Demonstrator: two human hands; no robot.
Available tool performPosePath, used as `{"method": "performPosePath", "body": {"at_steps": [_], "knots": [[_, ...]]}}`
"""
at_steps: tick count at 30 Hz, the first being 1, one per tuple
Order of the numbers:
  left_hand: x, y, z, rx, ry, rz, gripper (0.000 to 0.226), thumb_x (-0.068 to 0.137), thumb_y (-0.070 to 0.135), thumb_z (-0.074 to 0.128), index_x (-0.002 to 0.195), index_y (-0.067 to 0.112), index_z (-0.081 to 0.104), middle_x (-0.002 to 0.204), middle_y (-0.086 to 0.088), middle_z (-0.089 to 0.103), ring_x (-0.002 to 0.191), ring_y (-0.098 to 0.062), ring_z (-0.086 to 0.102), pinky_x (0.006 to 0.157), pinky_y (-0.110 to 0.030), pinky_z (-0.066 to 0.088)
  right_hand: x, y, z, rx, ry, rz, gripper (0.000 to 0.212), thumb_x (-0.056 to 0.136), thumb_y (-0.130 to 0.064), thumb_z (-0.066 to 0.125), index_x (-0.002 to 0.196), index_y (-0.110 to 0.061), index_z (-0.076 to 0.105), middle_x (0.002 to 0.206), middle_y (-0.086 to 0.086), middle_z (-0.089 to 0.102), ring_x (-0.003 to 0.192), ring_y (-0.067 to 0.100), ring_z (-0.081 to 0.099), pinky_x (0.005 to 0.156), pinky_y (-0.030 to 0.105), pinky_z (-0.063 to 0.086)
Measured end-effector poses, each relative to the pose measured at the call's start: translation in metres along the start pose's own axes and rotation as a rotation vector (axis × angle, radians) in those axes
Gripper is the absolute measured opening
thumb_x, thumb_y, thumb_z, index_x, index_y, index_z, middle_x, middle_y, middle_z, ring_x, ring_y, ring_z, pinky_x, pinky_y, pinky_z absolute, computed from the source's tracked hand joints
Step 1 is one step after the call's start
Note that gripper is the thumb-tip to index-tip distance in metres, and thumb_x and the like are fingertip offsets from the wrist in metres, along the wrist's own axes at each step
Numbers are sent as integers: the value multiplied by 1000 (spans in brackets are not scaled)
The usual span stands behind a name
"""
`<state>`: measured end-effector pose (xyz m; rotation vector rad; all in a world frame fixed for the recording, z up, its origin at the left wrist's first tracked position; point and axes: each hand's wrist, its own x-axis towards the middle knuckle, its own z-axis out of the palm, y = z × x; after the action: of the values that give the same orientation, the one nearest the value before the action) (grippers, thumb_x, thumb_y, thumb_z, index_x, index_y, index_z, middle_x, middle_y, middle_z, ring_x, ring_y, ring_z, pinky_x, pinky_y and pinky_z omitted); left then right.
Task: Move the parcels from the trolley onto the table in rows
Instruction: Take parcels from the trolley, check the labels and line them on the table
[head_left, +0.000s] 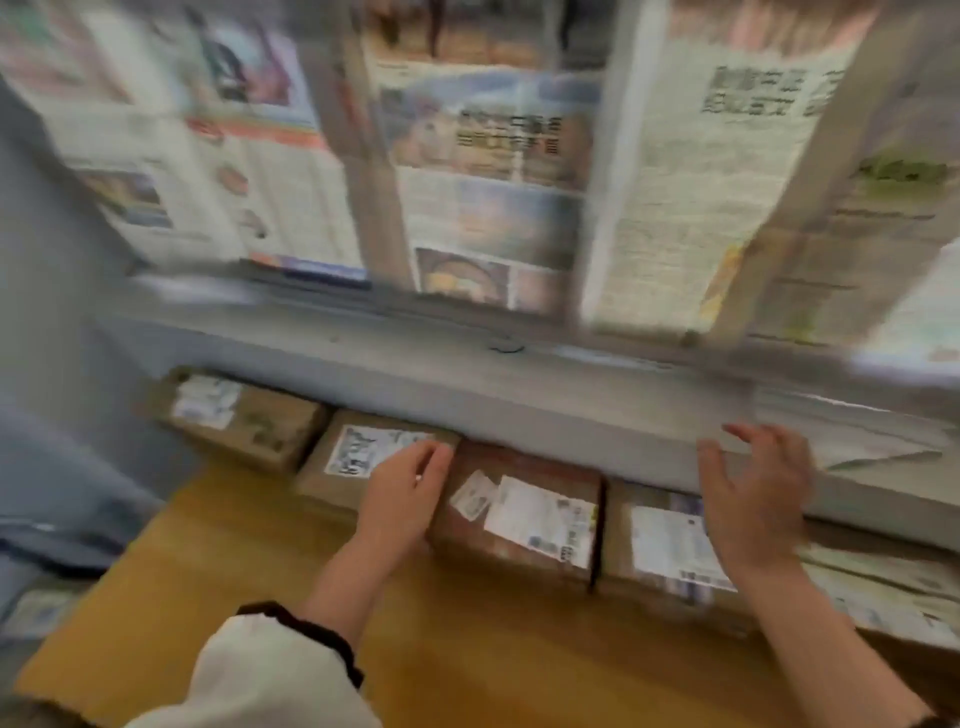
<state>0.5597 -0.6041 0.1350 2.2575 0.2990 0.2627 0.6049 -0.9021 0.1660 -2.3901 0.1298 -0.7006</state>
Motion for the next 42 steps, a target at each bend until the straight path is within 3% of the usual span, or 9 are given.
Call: {"method": "performPosePath", "body": {"at_steps": [2, 6, 12, 17, 23, 26, 29, 36, 42], "knots": [[-21, -54, -76, 52, 124, -80, 21, 96, 30, 49, 84, 21, 64, 75, 7, 63, 72, -11, 57, 59, -24, 38, -34, -83, 54, 122, -253, -137, 24, 86, -14, 63, 106, -2, 60, 111, 19, 52, 105, 33, 47, 88, 20, 25], [-87, -148, -210, 154, 286, -263, 21, 96, 38, 45, 91, 26, 61, 81, 10, 61, 72, -5, 54, 59, -19, 35, -121, -236, 137, 180, -643, -455, 29, 86, -20, 63, 111, -4, 61, 112, 13, 54, 107, 29, 48, 94, 35, 35], [-212, -273, -363, 154, 497, -531, 22, 93, 36, 51, 102, 22, 65, 94, 0, 69, 89, -18, 62, 75, -27, 44, -281, -421, 184, 301, -967, -731, 24, 89, -21, 59, 106, -4, 63, 109, 10, 56, 104, 24, 53, 88, 26, 36], [-306, -339, -441, 86, 646, -684, 7, 92, 38, 51, 91, 36, 57, 81, 16, 60, 79, -7, 57, 64, -21, 38, -396, -515, 202, 372, -1141, -756, 26, 92, -27, 55, 111, -9, 60, 111, 4, 53, 102, 17, 52, 88, 24, 38], [-374, -399, -479, -15, 764, -838, 19, 95, 32, 49, 103, 21, 62, 92, 4, 64, 87, -14, 59, 79, -33, 49, -494, -569, 235, 331, -1330, -819, 29, 91, -28, 54, 114, -10, 59, 115, 4, 52, 96, 11, 50, 88, 26, 41], [-393, -431, -482, 12, 712, -964, 24, 96, 35, 46, 108, 21, 62, 96, 1, 65, 89, -17, 60, 77, -33, 49, -530, -584, 262, 262, -1417, -857, 27, 91, -28, 54, 110, -11, 61, 112, 3, 55, 102, 17, 53, 90, 31, 45], [-406, -462, -477, -18, 643, -1073, 25, 96, 37, 44, 109, 23, 61, 97, 1, 67, 88, -17, 62, 78, -36, 51, -567, -589, 300, 177, -1551, -891, 18, 90, -23, 55, 99, -10, 64, 103, 5, 62, 96, 17, 58, 78, 26, 43], [-429, -537, -468, -159, 710, -1307, 31, 96, 35, 44, 117, 19, 60, 104, -3, 68, 94, -21, 62, 82, -38, 51, -659, -611, 391, -58, -1834, -1005, 33, 92, -24, 53, 121, -8, 57, 122, 8, 57, 112, 22, 54, 96, 34, 43], [-457, -616, -424, -242, 780, -1464, 31, 94, 33, 48, 120, 19, 56, 105, -4, 65, 95, -22, 60, 83, -34, 48, -737, -599, 463, -137, -1919, -915, 31, 92, -23, 53, 120, -11, 57, 115, 4, 58, 109, 20, 54, 86, 29, 40]]}}
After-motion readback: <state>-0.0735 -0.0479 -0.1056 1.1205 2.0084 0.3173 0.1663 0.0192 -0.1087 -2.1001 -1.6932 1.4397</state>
